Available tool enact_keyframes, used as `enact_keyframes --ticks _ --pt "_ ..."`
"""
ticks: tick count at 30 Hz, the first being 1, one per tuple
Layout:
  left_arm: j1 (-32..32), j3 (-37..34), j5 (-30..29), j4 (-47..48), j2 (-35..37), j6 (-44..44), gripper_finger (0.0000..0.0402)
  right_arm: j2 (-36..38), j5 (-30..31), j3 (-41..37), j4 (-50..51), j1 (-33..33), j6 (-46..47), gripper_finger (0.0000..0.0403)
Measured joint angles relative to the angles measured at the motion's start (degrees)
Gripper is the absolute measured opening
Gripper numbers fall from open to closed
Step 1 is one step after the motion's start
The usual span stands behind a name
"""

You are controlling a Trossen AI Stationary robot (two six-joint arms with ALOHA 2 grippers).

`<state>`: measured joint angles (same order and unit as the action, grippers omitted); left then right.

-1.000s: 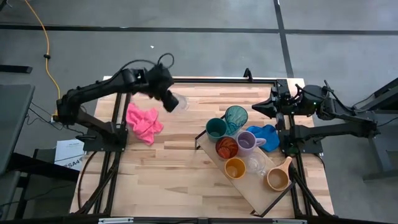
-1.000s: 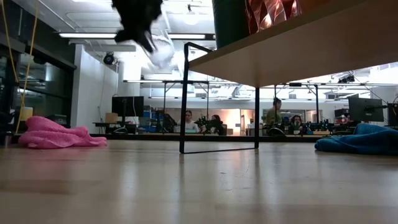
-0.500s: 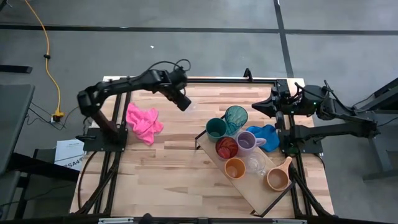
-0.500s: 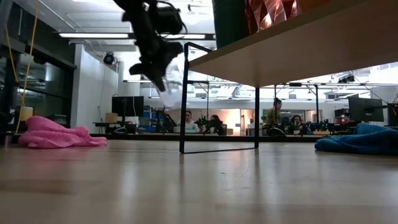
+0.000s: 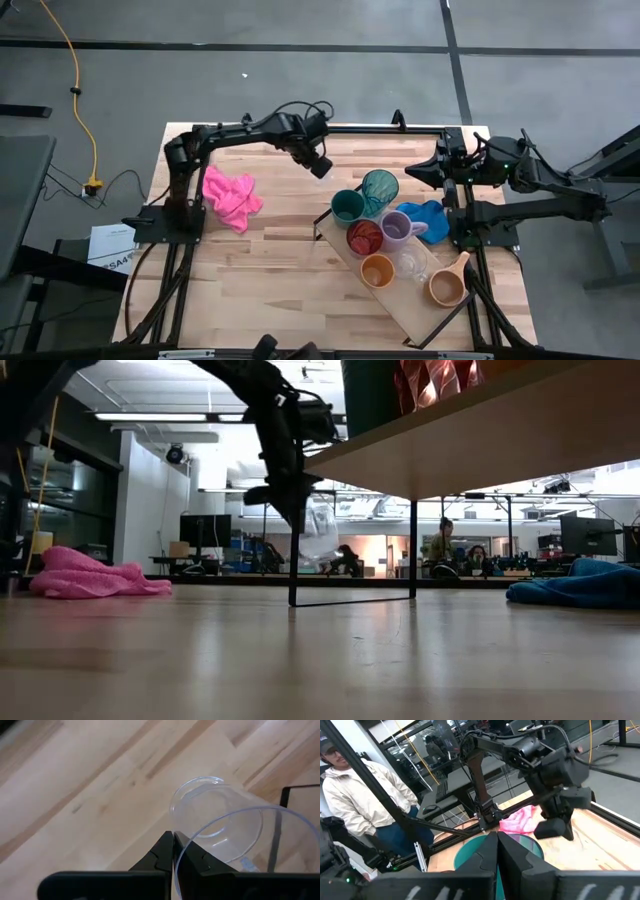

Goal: Stack small to large cups/mugs on shelf
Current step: Put the transparent mug on the shelf

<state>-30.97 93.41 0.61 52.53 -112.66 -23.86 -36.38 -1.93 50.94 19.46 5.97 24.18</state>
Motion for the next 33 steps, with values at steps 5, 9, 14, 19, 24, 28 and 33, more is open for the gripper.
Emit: enact_keyframes --ticks 5,9,14,19,24,28,33 --pt "1.1 1.7 -0.1 1.1 -3.3 -0.7 0.0 0.0 0.0 0.0 0.0 0.0 0.0 0.0" --pt "1.8 1.6 -0.8 1.1 -5.2 -1.9 0.0 0.0 0.0 0.0 0.0 0.0 0.9 0.0" --pt "3.3 1.6 -4.4 -1.8 -5.5 -2.2 0.0 0.0 0.0 0.0 -0.1 0.0 0.9 0.0" --pt "3.3 1.6 -4.3 -2.0 -5.5 -2.1 0.0 0.0 0.0 0.0 -0.1 0.0 0.9 0.0" --pt "3.2 1.6 -4.2 -0.4 -6.4 -2.1 0.0 0.0 0.0 0.0 -0.1 0.0 0.9 0.0" --pt "3.3 1.7 -3.8 -1.1 -7.1 -2.2 0.0 0.0 0.0 0.0 -0.1 0.0 0.9 0.0" --pt "3.3 1.6 -4.0 -2.5 -7.1 -2.2 0.0007 0.0 0.0 0.0 -0.1 0.0 0.9 0.0"
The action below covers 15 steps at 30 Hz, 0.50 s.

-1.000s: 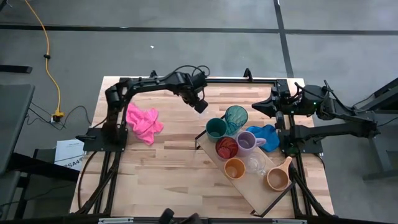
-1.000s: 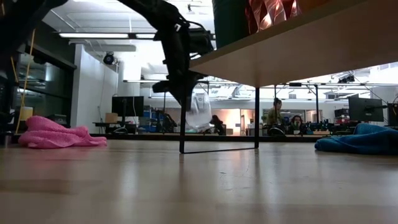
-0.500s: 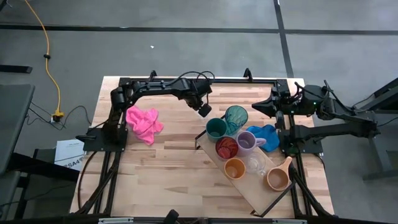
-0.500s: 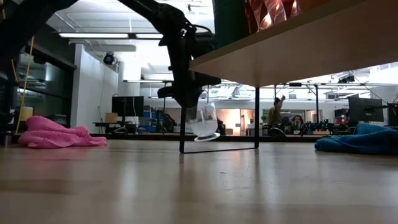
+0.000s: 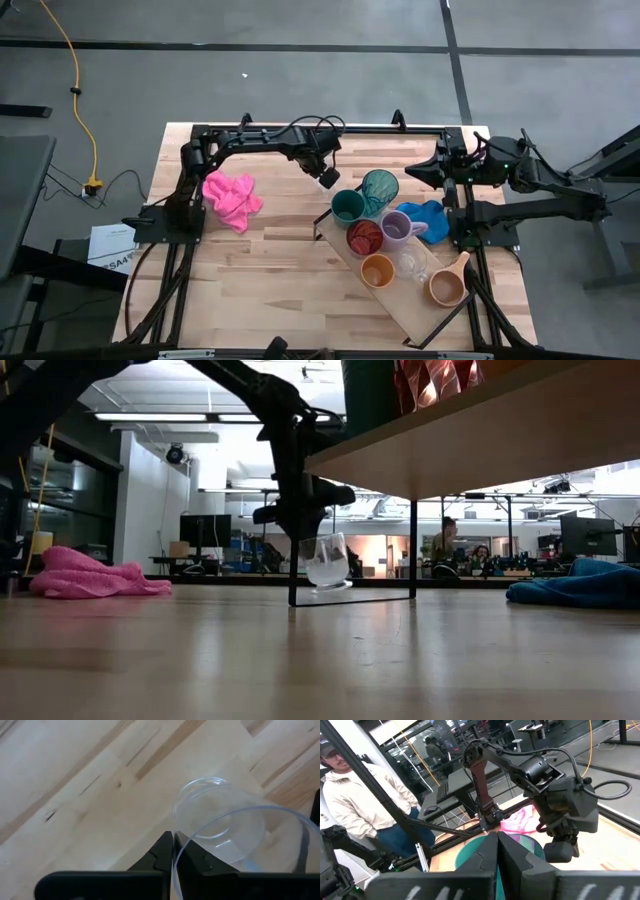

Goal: Stack small to large cups/mugs on shelf
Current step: Put the transparent mug on the shelf

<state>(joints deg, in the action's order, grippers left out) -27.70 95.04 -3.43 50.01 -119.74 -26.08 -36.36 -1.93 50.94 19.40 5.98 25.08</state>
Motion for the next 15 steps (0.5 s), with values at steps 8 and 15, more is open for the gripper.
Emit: enact_keyframes --ticks 8,15 --pt "0.0 0.0 0.0 -0.5 -0.1 0.1 0.0052 0.0 0.0 0.0 0.0 0.0 0.0 0.0" --pt "0.0 0.0 0.0 -0.7 -0.1 0.1 0.0123 0.0 0.0 0.0 0.0 0.0 0.0 0.0"
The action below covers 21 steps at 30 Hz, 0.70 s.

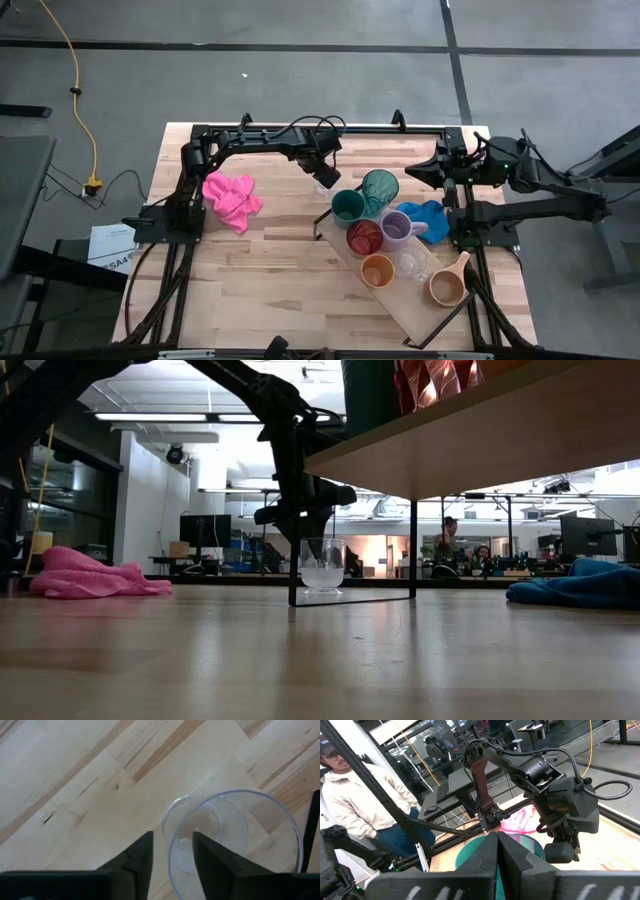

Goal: Stack small to large cups/mugs on shelf
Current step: Put the transparent mug on the shelf

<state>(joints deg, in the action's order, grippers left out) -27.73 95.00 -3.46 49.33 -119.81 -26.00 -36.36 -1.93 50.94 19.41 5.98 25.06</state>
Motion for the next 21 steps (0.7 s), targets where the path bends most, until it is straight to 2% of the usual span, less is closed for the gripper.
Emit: enact_keyframes --ticks 10,15,21 --pt "-0.1 0.0 -1.5 2.3 2.4 0.1 0.0207 0.0 0.0 0.0 0.0 0.0 0.0 0.0" --pt "-1.6 0.0 -2.6 4.4 8.4 0.7 0.0218 0.0 0.0 0.0 0.0 0.0 0.0 0.0" --pt "-3.2 0.0 -5.7 4.5 20.1 0.8 0.0214 0.0 0.0 0.0 0.0 0.0 0.0 0.0"
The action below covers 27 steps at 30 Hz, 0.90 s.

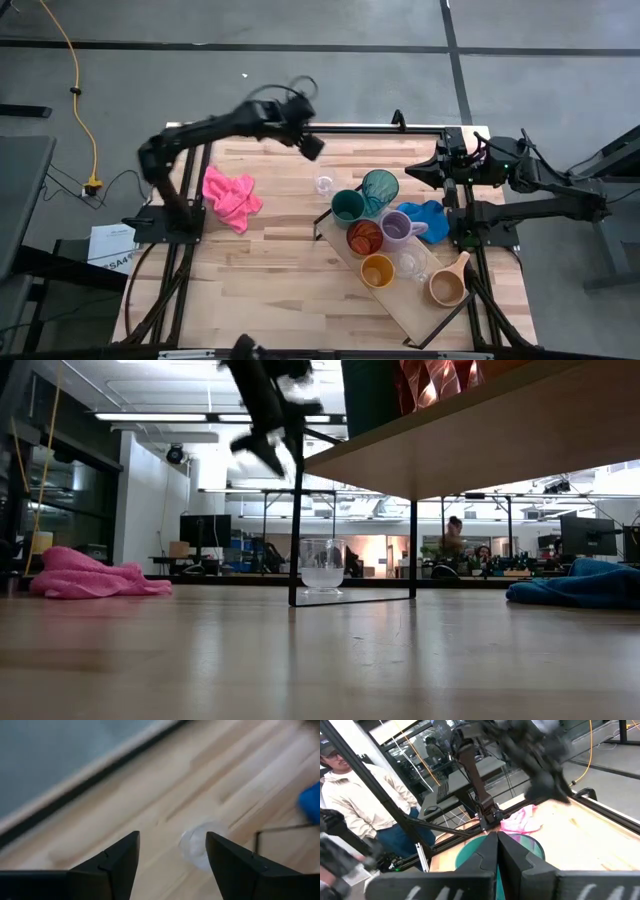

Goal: Stack small to large cups/mugs on shelf
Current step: Put the transparent mug on the shelf

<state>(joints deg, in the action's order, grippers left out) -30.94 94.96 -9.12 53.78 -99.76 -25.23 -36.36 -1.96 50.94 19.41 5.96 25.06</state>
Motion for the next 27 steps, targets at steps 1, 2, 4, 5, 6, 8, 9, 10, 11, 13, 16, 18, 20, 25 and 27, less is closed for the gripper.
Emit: enact_keyframes --ticks 1,2,4,5,6,8,9,10,11,13,16,18,20,25,27 --pt "0.0 0.0 -0.5 -0.5 2.3 0.0 0.0214 0.0 0.0 0.0 0.0 0.0 0.0 0.0" --pt "0.2 0.0 -1.0 -0.7 4.6 0.1 0.0214 0.0 0.0 0.0 0.0 0.0 0.0 0.0" --pt "0.4 0.0 -1.4 -2.0 9.3 0.6 0.0213 0.0 0.0 0.0 0.0 0.0 0.0 0.0" --pt "1.1 0.0 -1.5 -2.6 11.7 0.7 0.0211 0.0 0.0 0.0 0.0 0.0 0.0 0.0" --pt "1.9 0.0 -2.1 -3.3 14.0 0.7 0.021 0.0 0.0 0.0 0.0 0.0 0.0 0.0" --pt "3.9 0.0 -2.9 -5.1 18.4 0.8 0.0206 0.0 0.0 0.0 0.0 0.0 0.0 0.0" --pt "5.1 0.0 -3.3 -6.2 20.4 0.8 0.0204 0.0 0.0 0.0 0.0 0.0 0.0 0.0" --pt "6.6 0.0 -3.7 -7.4 22.3 0.8 0.0202 0.0 0.0 0.0 0.0 0.0 0.0 0.0" --pt "8.3 0.0 -4.1 -8.3 23.9 0.8 0.02 0.0 0.0 0.0 0.0 0.0 0.0 0.0" --pt "12.6 -0.7 -5.9 -11.7 26.7 1.1 0.0193 0.0 0.0 0.0 0.0 0.0 0.0 0.0" --pt "19.6 -4.6 -11.3 -17.2 29.8 3.1 0.0169 0.0 0.0 0.0 0.0 0.0 0.0 0.0" --pt "24.9 -8.9 -15.8 -21.9 31.5 3.9 0.0136 0.0 0.0 0.0 0.0 0.0 0.0 0.0" --pt "29.9 -14.1 -20.1 -27.3 33.3 5.1 0.0084 0.0 0.0 0.0 0.0 0.0 0.0 0.0" --pt "39.9 -27.7 -24.4 -45.0 37.4 8.6 0.0017 0.0 0.0 0.0 -0.2 0.0 0.0 0.0" --pt "42.8 -32.1 -24.4 -51.8 38.6 9.8 0.0014 0.0 0.0 0.0 -0.3 0.0 0.0 0.0"
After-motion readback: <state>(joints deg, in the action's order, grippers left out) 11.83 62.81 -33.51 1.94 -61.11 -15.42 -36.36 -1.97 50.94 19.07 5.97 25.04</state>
